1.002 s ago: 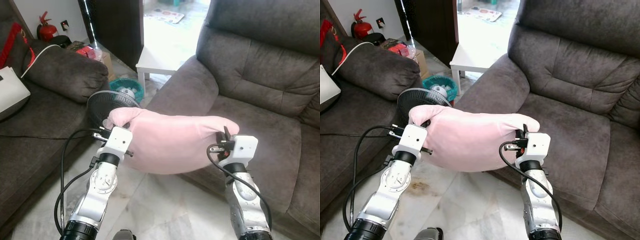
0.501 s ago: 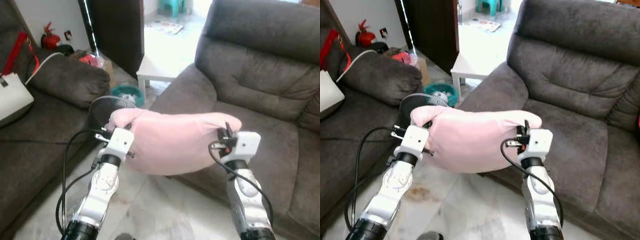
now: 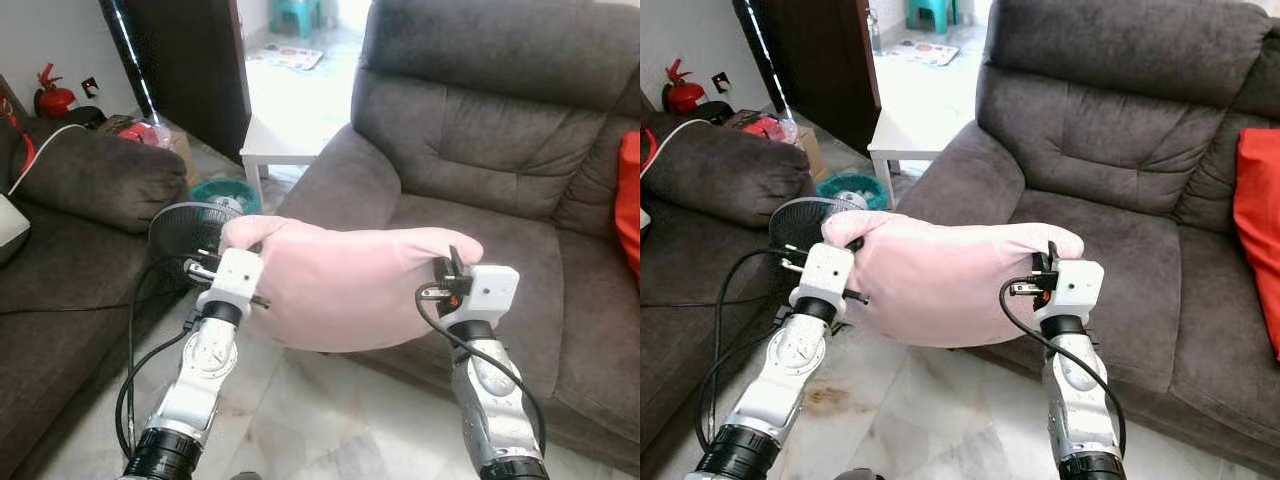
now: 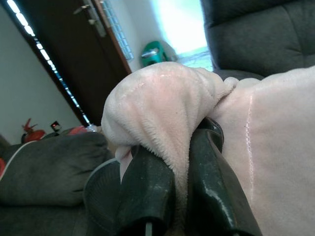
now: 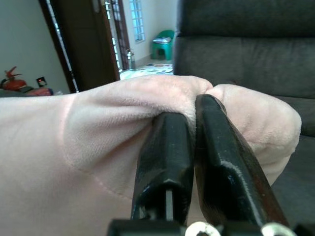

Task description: Move the pillow to the sofa from floor

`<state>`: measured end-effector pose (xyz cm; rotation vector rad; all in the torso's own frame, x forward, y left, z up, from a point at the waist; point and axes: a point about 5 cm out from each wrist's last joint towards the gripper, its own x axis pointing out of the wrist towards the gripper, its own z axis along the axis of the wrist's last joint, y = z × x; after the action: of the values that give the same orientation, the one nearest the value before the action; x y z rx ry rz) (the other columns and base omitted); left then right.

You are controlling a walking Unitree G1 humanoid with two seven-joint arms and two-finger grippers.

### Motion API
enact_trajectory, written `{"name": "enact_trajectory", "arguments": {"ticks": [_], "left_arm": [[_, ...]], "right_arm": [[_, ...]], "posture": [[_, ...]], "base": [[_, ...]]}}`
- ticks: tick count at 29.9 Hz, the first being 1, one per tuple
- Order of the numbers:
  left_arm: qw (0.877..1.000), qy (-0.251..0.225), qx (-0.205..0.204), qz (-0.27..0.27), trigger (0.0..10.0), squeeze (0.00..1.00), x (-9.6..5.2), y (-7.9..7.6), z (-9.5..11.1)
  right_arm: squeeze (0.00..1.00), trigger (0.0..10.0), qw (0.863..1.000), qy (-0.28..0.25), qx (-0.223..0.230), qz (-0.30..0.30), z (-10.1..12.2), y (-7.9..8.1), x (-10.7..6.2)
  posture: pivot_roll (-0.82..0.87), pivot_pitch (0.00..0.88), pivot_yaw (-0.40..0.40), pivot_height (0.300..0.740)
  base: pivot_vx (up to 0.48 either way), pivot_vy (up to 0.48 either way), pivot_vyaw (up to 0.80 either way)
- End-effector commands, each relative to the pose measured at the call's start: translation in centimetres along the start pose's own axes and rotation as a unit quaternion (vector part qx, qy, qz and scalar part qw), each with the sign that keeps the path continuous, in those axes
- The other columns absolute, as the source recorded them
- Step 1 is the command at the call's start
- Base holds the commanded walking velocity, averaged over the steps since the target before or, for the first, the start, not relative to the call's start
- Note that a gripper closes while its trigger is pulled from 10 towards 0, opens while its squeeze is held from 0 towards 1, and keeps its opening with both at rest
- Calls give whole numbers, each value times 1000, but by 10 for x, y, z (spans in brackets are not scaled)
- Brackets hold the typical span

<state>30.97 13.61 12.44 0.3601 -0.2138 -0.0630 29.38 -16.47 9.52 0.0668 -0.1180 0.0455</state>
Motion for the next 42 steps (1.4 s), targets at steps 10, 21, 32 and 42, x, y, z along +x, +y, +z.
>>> {"name": "enact_trajectory", "arguments": {"ticks": [10, 21, 32, 42], "left_arm": [[999, -29, 12, 32, 10000, 0, 12, 26, 10], [999, -38, -4, 21, 10000, 0, 13, 15, 16], [999, -38, -9, 25, 10000, 0, 10, 17, 16], [999, -35, -25, 19, 10000, 0, 7, 14, 15]], "right_arm": [[0, 10000, 999, -34, -2, -15, 15, -3, 11], [0, 10000, 999, -36, -10, -19, 18, -9, 11], [0, 10000, 999, -28, -12, -11, 18, -7, 15], [0, 10000, 1000, -25, -16, -10, 18, -7, 14]], "posture": [[138, 0, 9, 740], [141, 0, 0, 740], [163, 16, -14, 740], [151, 30, -14, 740]], "base": [[0, 0, 0], [0, 0, 0], [0, -272, -567], [0, 0, -763]]}}
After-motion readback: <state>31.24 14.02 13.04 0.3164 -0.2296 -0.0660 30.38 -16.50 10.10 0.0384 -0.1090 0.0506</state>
